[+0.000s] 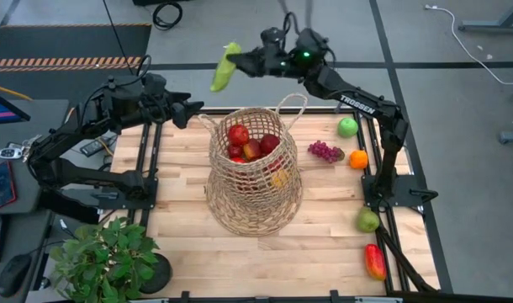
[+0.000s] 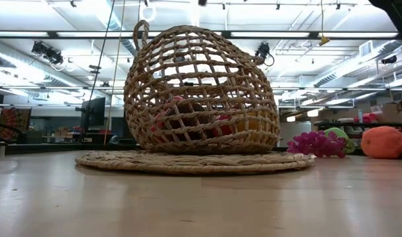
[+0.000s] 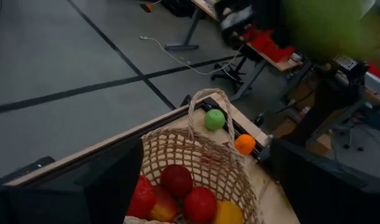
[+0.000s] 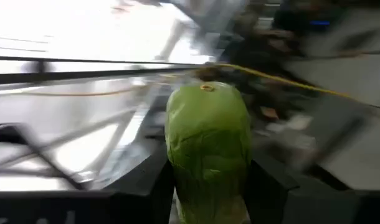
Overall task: Build produce basket
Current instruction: Put the cucumber into the brown basket, then put the mango into the brown basket
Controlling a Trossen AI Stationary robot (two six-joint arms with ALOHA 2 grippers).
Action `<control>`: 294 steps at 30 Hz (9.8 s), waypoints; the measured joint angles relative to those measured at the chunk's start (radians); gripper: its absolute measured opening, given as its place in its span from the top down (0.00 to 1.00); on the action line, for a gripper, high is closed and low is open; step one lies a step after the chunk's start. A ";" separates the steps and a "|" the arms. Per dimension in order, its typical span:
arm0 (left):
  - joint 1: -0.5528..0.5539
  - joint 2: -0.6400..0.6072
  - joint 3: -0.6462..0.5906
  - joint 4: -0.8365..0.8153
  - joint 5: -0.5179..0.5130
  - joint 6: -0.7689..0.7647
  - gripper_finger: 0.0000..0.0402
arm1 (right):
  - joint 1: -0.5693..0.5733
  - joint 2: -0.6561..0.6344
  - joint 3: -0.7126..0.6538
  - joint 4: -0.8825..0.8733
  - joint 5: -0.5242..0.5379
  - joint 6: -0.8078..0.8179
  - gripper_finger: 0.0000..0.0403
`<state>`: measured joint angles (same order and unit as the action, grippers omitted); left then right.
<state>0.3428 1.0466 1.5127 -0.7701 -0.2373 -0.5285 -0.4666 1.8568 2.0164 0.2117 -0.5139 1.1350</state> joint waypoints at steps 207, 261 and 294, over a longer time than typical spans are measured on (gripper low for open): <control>0.001 0.001 0.000 0.053 0.025 0.305 0.11 | 0.955 -0.147 -0.397 -1.337 0.530 -0.418 0.14; 0.001 0.001 0.000 0.044 0.025 0.357 0.11 | 1.332 -0.140 -1.079 -1.048 0.079 -0.115 0.13; 0.001 0.000 0.000 0.176 0.020 0.567 0.11 | 0.401 -0.609 -0.505 -0.965 0.644 -0.755 0.25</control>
<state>0.3439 1.0471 1.5124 -0.5938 -0.2173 0.0381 -0.0659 1.2476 1.5112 -0.7537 0.1303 0.3802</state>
